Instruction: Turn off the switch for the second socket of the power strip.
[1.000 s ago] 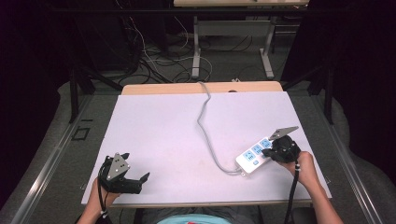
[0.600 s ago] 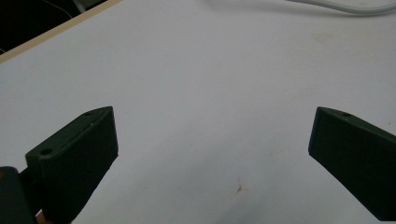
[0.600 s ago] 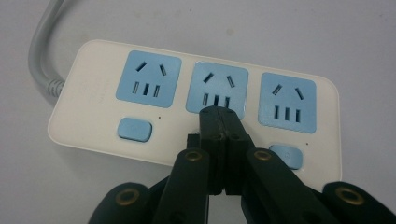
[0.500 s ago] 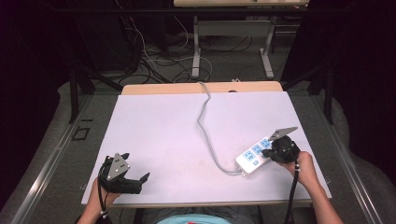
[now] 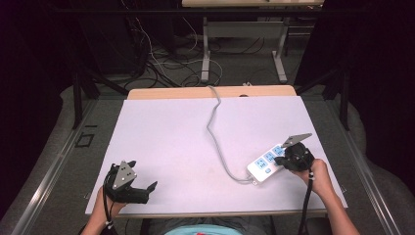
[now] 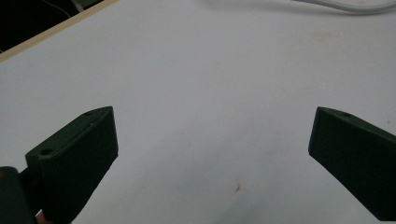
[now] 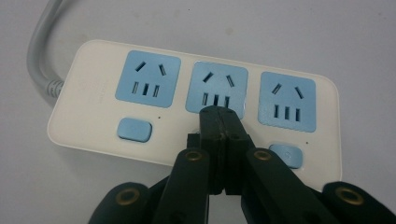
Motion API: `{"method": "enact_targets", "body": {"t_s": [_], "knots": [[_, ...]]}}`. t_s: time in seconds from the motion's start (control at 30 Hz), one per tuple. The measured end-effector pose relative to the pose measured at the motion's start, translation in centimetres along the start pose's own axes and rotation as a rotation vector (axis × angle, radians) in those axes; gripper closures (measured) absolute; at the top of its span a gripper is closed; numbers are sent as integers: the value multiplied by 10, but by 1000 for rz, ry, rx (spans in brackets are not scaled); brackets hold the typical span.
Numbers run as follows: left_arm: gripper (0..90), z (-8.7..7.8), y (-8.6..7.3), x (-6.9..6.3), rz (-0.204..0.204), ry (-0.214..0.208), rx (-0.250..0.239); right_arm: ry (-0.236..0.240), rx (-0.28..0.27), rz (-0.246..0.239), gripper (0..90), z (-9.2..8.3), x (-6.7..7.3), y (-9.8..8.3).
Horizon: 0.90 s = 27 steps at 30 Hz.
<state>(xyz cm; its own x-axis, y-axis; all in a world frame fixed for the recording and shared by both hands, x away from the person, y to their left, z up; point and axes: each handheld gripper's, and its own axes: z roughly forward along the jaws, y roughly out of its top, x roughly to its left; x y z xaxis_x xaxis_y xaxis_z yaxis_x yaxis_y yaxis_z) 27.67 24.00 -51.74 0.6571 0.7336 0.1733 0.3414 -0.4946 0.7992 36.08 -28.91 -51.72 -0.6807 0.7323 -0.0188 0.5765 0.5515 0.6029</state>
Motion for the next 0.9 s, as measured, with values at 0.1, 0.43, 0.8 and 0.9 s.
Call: {"method": "enact_targets", "body": {"t_s": [0.1,0.43,0.8,0.9], "knots": [[14,0,0,0,1,-1,3,-1,6,-7,900,0,1,0],[14,0,0,0,1,-6,7,-12,10,-4,900,0,2,1],[15,0,0,0,2,-9,7,-13,15,-10,900,1,2,1],[14,0,0,0,4,-4,7,-17,-3,-4,900,2,2,1]]}}
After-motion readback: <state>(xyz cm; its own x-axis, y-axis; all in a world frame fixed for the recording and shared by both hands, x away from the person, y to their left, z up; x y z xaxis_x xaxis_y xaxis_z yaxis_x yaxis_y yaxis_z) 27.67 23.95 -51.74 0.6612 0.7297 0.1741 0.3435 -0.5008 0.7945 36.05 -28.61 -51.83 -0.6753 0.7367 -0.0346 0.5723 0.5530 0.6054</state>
